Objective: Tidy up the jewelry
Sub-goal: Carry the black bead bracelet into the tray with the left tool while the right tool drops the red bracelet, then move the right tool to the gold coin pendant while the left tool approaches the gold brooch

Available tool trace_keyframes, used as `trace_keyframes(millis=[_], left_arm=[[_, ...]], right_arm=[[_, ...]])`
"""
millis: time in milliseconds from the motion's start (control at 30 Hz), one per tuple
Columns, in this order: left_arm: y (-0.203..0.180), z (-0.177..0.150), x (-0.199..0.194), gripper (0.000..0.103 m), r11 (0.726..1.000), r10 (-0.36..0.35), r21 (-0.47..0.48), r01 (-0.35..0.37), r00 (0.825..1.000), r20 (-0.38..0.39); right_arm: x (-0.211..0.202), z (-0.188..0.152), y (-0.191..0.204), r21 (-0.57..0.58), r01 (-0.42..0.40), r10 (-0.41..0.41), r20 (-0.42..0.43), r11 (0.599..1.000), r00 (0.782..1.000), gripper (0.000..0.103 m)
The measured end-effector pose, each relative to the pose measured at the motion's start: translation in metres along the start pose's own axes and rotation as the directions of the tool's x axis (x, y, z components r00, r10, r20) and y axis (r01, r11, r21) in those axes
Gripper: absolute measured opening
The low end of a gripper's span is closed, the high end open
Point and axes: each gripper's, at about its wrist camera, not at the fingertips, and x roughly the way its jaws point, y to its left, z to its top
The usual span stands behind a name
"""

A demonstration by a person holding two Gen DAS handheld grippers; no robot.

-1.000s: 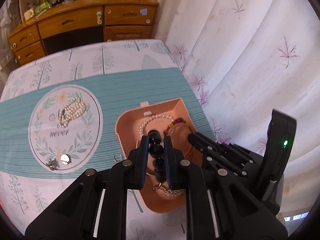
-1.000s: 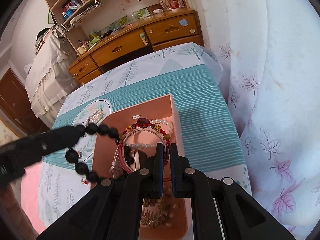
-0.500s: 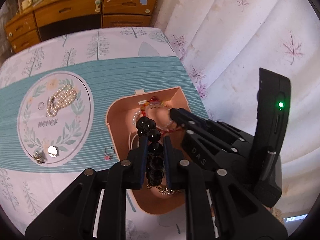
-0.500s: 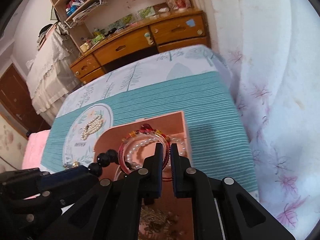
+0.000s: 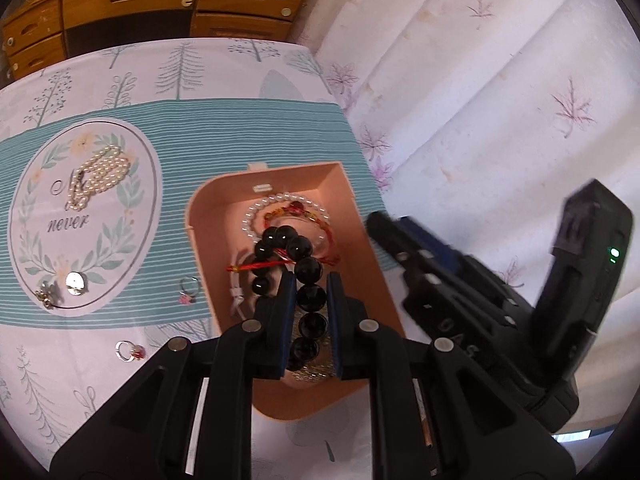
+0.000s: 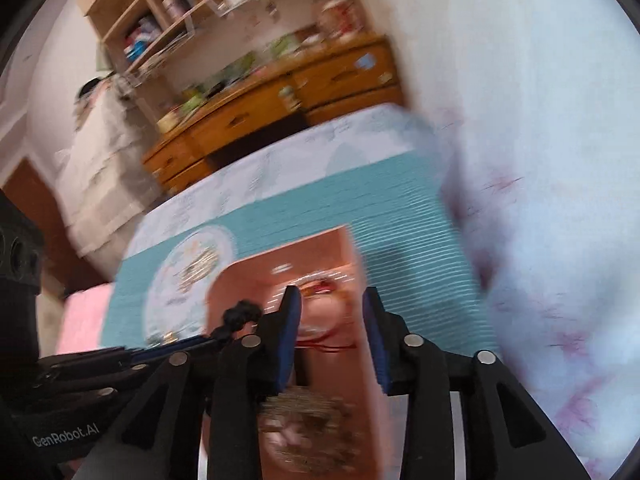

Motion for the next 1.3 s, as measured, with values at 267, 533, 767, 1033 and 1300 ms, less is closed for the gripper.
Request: trace_keyframes(millis=[267, 533, 767, 1033, 1300], left_arm=[[-0.015, -0.009, 0.011, 0.015, 0.999, -0.013, 0.034, 0.014, 0.999, -0.037], [0.004, -0.023, -0.004, 0.041, 0.997, 0.072, 0.004, -0.072, 0.997, 0.019], [0.027, -0.040, -0.025, 0.041, 0.990, 0.138, -0.039, -0.136, 0.988, 0.064], [0.053, -0.076, -0.039, 0.041, 0.970, 0.240, -0.059, -0.235, 0.967, 0.086], [0.099, -0.096, -0.063, 0.041, 0.947, 0.302, -0.140, -0.289, 0.949, 0.086]], right_arm=[[-0.043, -0.010, -0.005, 0.001, 0.062, -0.062, 0.104, 0.998, 0.993, 0.039], [-0.053, -0.026, -0.006, -0.018, 0.049, -0.048, 0.066, 0.999, 0.997, 0.039], [-0.044, -0.048, 0.006, -0.050, 0.020, -0.019, 0.015, 0.999, 1.000, 0.039], [-0.037, -0.072, 0.025, -0.087, -0.002, 0.001, -0.012, 0.996, 1.000, 0.039], [-0.041, -0.077, 0.045, -0.147, -0.028, 0.025, -0.023, 0.989, 0.999, 0.039]])
